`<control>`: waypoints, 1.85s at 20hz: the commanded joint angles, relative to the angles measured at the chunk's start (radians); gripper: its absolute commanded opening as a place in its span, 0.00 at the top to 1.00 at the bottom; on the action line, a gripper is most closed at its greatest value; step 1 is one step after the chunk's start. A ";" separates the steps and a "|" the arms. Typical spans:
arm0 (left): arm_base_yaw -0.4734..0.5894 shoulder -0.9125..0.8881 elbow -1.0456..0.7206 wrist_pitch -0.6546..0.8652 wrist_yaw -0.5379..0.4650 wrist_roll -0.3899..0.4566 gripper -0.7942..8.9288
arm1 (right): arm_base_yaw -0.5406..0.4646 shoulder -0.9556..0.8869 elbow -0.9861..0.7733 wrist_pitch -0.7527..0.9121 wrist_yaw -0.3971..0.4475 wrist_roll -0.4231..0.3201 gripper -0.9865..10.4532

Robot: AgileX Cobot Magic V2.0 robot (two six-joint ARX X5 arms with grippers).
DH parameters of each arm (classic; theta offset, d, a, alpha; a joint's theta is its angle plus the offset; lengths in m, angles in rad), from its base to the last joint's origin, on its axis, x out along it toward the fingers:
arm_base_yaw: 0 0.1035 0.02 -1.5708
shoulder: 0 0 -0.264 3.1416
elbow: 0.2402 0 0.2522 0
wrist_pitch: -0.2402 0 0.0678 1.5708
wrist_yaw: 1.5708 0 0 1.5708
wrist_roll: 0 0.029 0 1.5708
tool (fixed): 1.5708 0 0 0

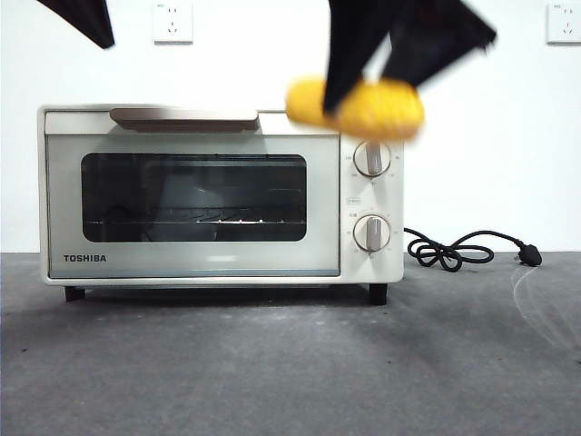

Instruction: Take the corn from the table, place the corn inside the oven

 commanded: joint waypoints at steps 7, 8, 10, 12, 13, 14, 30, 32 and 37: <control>-0.002 0.116 0.002 0.090 0.003 0.023 0.92 | 0.090 -0.079 0.081 -0.005 0.001 0.008 0.92; -0.002 0.128 0.002 0.102 0.003 0.023 0.92 | 0.096 -0.084 0.085 -0.008 0.001 0.008 0.92; -0.002 0.146 0.002 0.122 0.003 0.023 0.92 | 0.100 -0.094 0.091 -0.020 0.002 0.008 0.92; -0.002 0.163 0.002 0.150 0.003 0.023 0.92 | 0.100 -0.103 0.092 -0.030 0.006 0.010 0.92; -0.002 0.168 0.002 0.163 0.003 0.023 0.92 | 0.100 -0.106 0.092 -0.034 0.010 0.013 0.92; -0.002 0.170 0.002 0.172 0.003 0.023 0.92 | 0.100 -0.108 0.092 -0.039 0.011 0.013 0.92; -0.002 0.221 0.002 0.229 0.050 0.023 0.92 | 0.100 -0.118 0.112 -0.056 0.043 0.014 0.92; -0.002 0.234 0.002 0.211 0.056 0.023 0.92 | 0.100 -0.118 0.124 -0.061 0.043 0.013 0.92; -0.003 0.246 0.002 0.134 0.056 0.025 0.92 | 0.100 -0.118 0.151 -0.078 0.046 0.006 0.92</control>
